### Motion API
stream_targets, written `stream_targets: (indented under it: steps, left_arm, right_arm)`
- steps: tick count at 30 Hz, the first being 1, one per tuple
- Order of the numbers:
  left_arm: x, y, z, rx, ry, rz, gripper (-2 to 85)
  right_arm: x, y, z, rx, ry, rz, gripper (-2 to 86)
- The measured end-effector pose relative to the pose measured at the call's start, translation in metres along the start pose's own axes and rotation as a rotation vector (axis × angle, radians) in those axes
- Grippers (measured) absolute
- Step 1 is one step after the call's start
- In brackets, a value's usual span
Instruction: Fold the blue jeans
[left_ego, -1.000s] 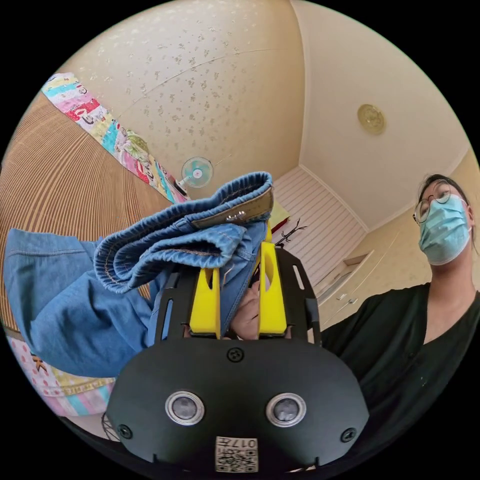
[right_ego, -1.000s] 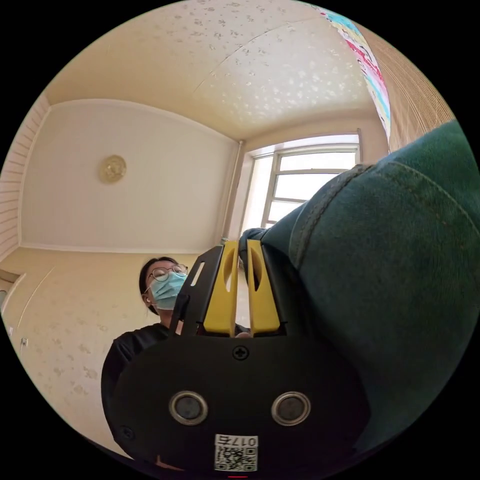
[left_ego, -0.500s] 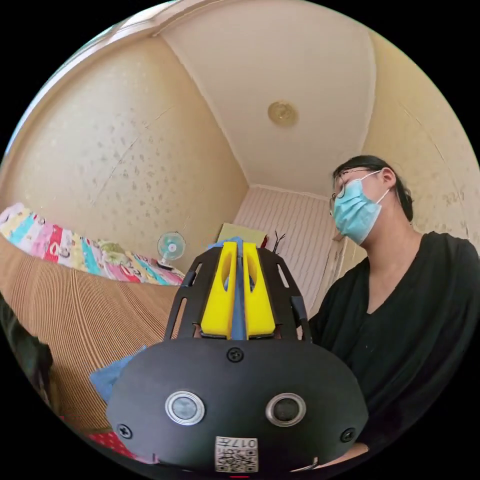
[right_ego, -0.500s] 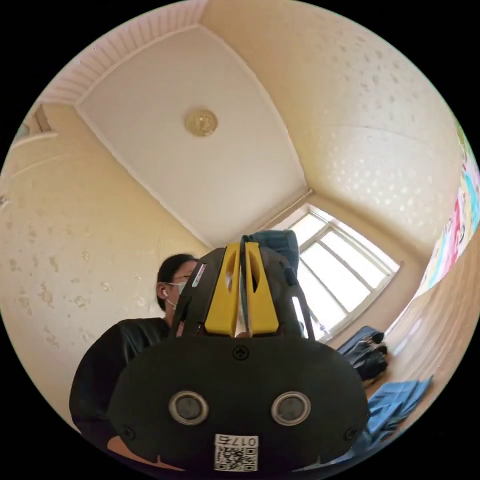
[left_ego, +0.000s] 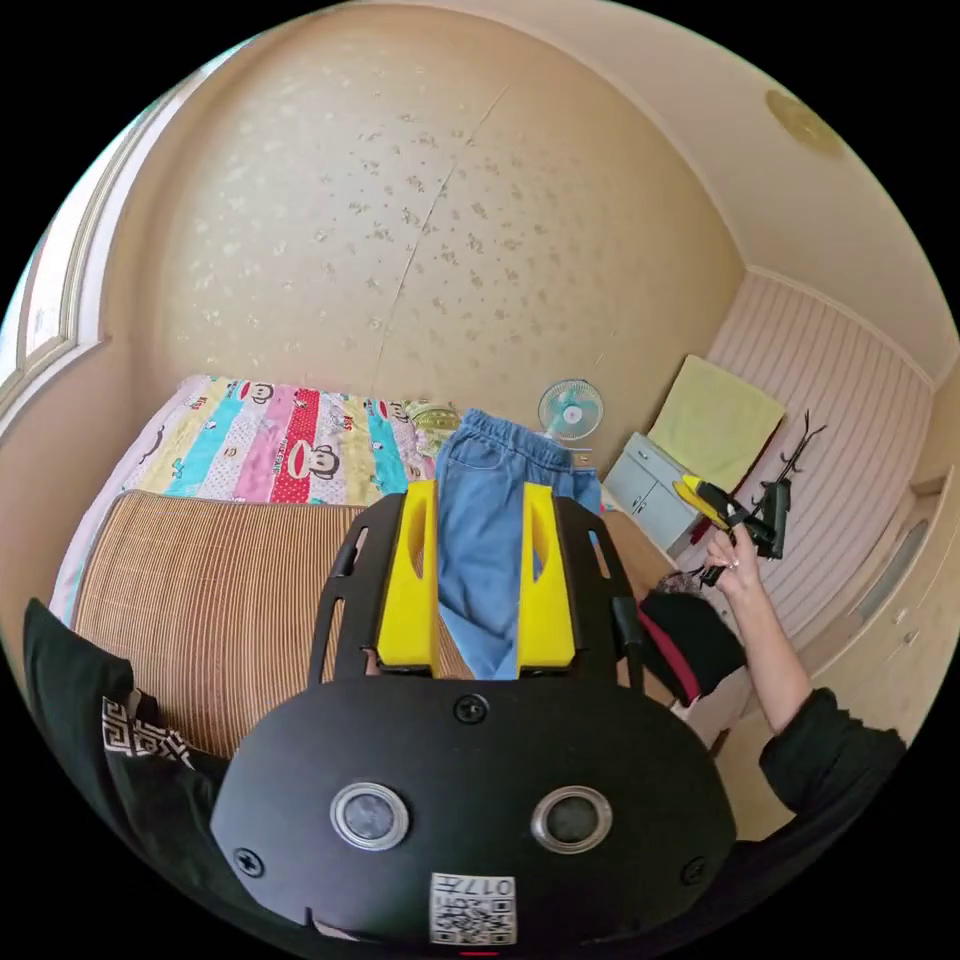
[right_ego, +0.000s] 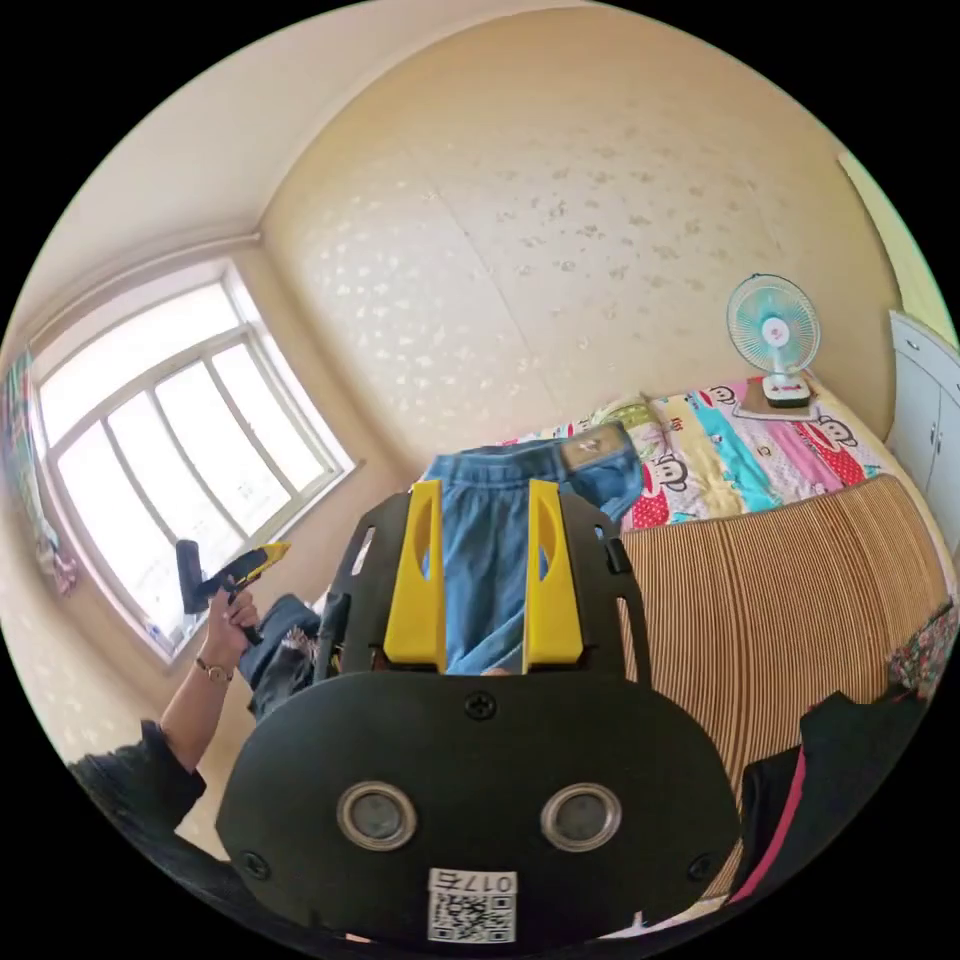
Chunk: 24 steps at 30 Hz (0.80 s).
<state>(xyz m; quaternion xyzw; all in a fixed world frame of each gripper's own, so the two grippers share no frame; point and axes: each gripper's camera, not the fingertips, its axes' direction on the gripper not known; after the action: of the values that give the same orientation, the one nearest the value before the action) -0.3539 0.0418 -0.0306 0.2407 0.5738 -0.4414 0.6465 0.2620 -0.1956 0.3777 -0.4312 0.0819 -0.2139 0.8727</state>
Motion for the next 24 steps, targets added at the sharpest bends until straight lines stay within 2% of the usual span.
stream_targets:
  steps: [2,5,8,10,13,16,18,20,21,24]
  left_arm:
    - [0.000,0.073,0.047,-0.152,-0.036,0.116,10.6]
    - [-0.023,0.173,0.109,-0.437,-0.041,0.117,10.1]
    - [-0.059,0.254,0.123,-0.533,-0.124,0.035,10.9]
    - [-0.079,0.289,0.113,-0.526,-0.128,-0.052,11.4]
    - [-0.098,0.351,0.095,-0.505,-0.050,-0.254,11.3]
    - [-0.082,0.392,0.081,-0.469,-0.077,-0.245,6.9]
    - [-0.074,0.402,0.073,-0.468,0.007,-0.248,5.1]
    - [-0.071,0.408,0.045,-0.349,0.240,-0.334,4.5]
    - [-0.068,0.408,0.035,-0.304,0.282,-0.346,4.4]
    - [-0.025,0.397,-0.019,-0.156,0.380,-0.248,4.1]
  right_arm:
    - [-0.007,0.064,0.036,-0.150,-0.014,-0.058,10.8]
    - [-0.002,0.165,0.085,-0.373,-0.111,-0.049,10.5]
    - [0.002,0.267,0.121,-0.565,-0.236,0.034,10.7]
    - [0.000,0.317,0.129,-0.621,-0.310,0.086,10.7]
    - [-0.010,0.375,0.125,-0.607,-0.369,0.152,10.4]
    - [-0.019,0.406,0.120,-0.538,-0.407,0.241,10.0]
    - [-0.023,0.416,0.125,-0.521,-0.478,0.292,9.7]
    - [-0.027,0.418,0.134,-0.534,-0.574,0.327,9.4]
    - [-0.028,0.417,0.135,-0.529,-0.603,0.328,9.3]
    - [-0.034,0.403,0.107,-0.340,-0.711,0.287,8.3]
